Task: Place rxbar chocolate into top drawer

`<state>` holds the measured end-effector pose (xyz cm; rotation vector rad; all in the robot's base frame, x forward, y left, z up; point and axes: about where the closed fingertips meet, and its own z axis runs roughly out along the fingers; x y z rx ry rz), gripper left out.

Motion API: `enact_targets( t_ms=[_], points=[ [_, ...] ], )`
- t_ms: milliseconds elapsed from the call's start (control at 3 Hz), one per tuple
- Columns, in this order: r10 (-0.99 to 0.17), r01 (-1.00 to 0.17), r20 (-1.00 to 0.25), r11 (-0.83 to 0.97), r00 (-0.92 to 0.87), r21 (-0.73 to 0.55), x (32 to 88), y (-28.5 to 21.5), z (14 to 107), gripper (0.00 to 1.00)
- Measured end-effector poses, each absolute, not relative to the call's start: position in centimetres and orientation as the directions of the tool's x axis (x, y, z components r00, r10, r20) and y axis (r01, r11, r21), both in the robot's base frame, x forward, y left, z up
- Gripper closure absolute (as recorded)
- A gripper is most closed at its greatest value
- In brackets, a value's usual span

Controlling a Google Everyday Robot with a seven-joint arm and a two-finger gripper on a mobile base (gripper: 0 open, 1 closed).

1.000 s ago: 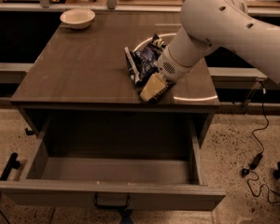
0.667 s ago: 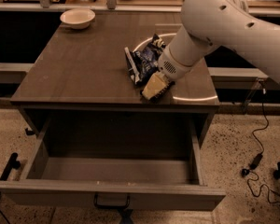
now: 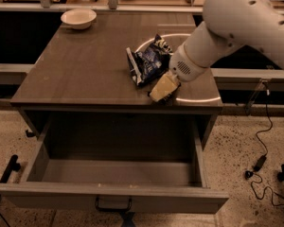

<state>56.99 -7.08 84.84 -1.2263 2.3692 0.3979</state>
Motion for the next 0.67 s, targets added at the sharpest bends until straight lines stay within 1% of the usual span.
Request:
enact_targets(
  t_ms=[333,667],
  points=[
    [-0.675,-0.844,-0.557,0.528,-0.483,0.092,54.9,-7.5,86.4,1.0],
    [-0.705,-0.876,-0.568,0.478,-0.424,0.062,52.4,-6.7,87.4,1.0]
  ],
)
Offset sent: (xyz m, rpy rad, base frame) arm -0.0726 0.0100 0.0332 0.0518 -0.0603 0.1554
